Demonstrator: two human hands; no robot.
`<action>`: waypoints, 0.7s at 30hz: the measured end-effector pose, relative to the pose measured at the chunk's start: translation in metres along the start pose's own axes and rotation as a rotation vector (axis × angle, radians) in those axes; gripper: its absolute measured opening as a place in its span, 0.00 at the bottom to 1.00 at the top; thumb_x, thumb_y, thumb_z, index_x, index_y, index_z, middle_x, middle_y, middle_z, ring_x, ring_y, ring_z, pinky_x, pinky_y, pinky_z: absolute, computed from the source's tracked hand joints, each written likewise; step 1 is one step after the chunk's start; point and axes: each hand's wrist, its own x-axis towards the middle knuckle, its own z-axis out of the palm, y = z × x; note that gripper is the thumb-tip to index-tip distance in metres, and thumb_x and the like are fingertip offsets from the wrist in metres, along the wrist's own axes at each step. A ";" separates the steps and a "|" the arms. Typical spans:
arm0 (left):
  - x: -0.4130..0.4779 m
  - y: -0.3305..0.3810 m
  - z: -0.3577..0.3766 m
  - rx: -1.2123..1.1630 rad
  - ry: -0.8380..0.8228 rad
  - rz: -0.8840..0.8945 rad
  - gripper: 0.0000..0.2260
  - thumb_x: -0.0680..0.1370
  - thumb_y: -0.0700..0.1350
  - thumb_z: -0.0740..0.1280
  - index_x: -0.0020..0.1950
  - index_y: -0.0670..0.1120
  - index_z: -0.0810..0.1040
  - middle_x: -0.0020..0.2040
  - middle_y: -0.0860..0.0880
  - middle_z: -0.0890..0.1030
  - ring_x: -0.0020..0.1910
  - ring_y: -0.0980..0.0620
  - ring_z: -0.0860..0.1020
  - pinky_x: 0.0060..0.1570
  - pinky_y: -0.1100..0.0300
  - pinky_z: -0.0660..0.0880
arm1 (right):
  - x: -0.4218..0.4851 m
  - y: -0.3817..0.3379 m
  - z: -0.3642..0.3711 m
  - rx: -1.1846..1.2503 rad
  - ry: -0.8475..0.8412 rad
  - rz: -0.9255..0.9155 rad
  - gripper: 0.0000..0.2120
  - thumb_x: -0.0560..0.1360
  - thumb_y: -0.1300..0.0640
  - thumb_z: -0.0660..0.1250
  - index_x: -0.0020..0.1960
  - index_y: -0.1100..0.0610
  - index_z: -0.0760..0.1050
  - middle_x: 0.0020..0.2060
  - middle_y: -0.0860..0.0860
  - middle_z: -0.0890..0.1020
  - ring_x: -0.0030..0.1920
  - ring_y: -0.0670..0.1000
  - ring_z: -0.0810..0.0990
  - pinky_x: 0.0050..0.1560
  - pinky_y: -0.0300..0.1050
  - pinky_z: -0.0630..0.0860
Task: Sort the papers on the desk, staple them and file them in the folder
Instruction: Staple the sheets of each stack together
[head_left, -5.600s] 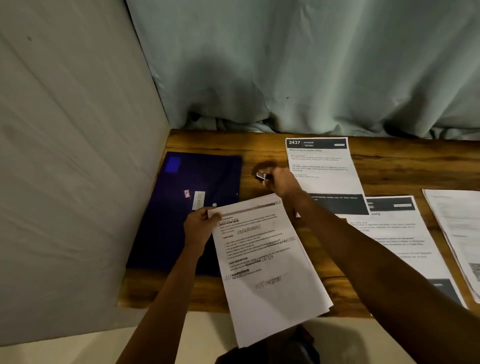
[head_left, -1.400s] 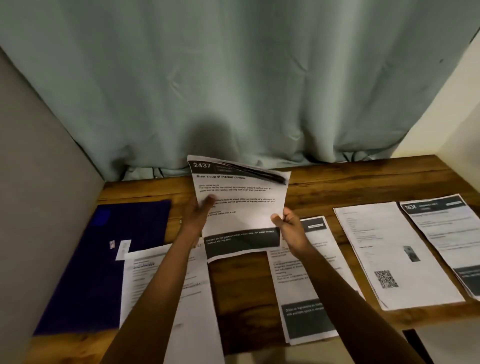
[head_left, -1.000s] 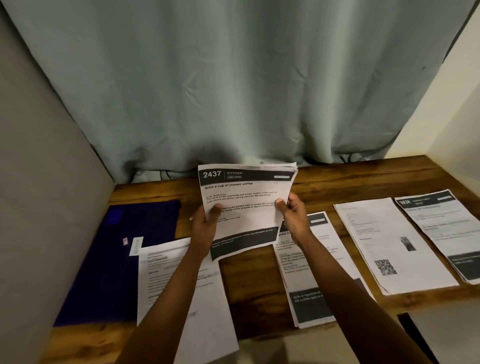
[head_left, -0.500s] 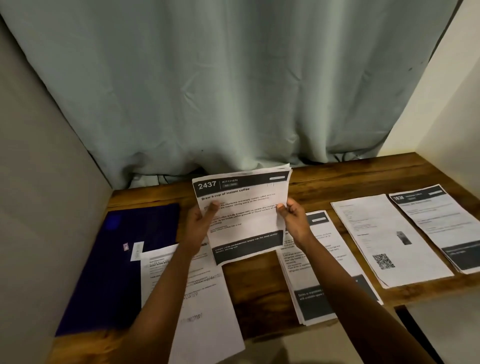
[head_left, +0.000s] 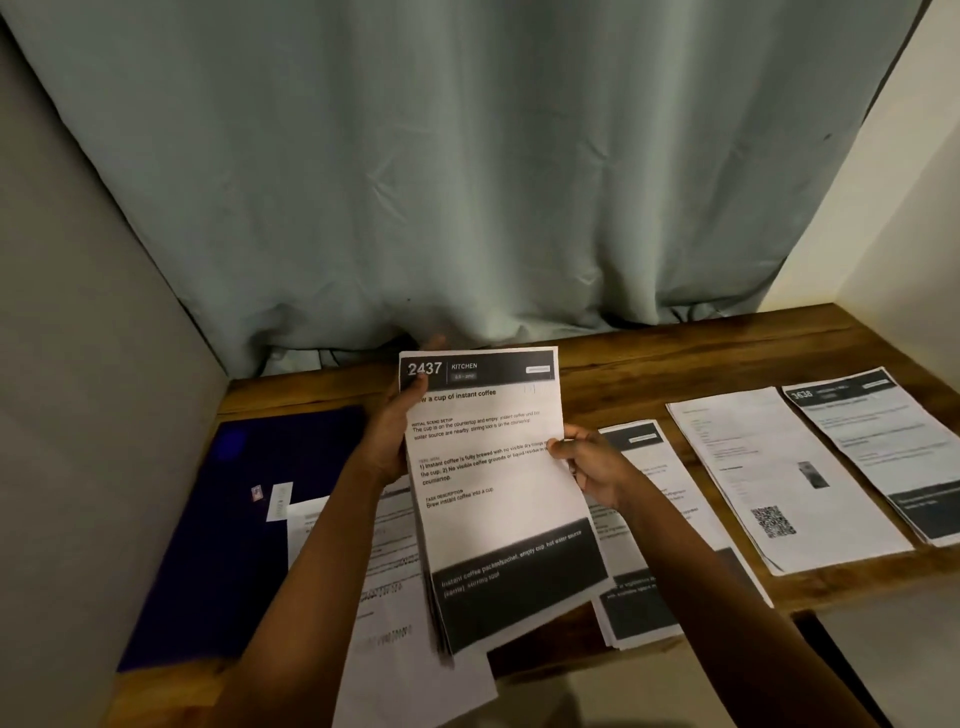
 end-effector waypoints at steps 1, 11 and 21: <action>-0.001 -0.005 -0.005 -0.023 0.010 0.011 0.16 0.78 0.49 0.60 0.65 0.56 0.74 0.58 0.43 0.81 0.51 0.44 0.81 0.47 0.47 0.80 | 0.001 0.004 0.002 0.003 -0.008 0.025 0.12 0.78 0.68 0.60 0.56 0.57 0.76 0.55 0.54 0.81 0.57 0.57 0.79 0.59 0.56 0.75; -0.005 -0.050 -0.039 -0.330 0.292 -0.062 0.12 0.83 0.49 0.53 0.57 0.48 0.75 0.63 0.48 0.79 0.63 0.44 0.76 0.60 0.45 0.73 | 0.011 0.052 0.020 -0.125 0.019 0.123 0.08 0.79 0.65 0.60 0.50 0.57 0.76 0.50 0.54 0.82 0.51 0.54 0.80 0.52 0.49 0.77; -0.028 -0.083 -0.075 -0.270 0.441 -0.299 0.13 0.82 0.54 0.57 0.58 0.50 0.76 0.47 0.44 0.85 0.45 0.44 0.82 0.44 0.46 0.78 | 0.035 0.055 0.044 -0.119 0.100 0.018 0.11 0.79 0.59 0.62 0.60 0.60 0.75 0.50 0.56 0.82 0.48 0.54 0.81 0.49 0.48 0.77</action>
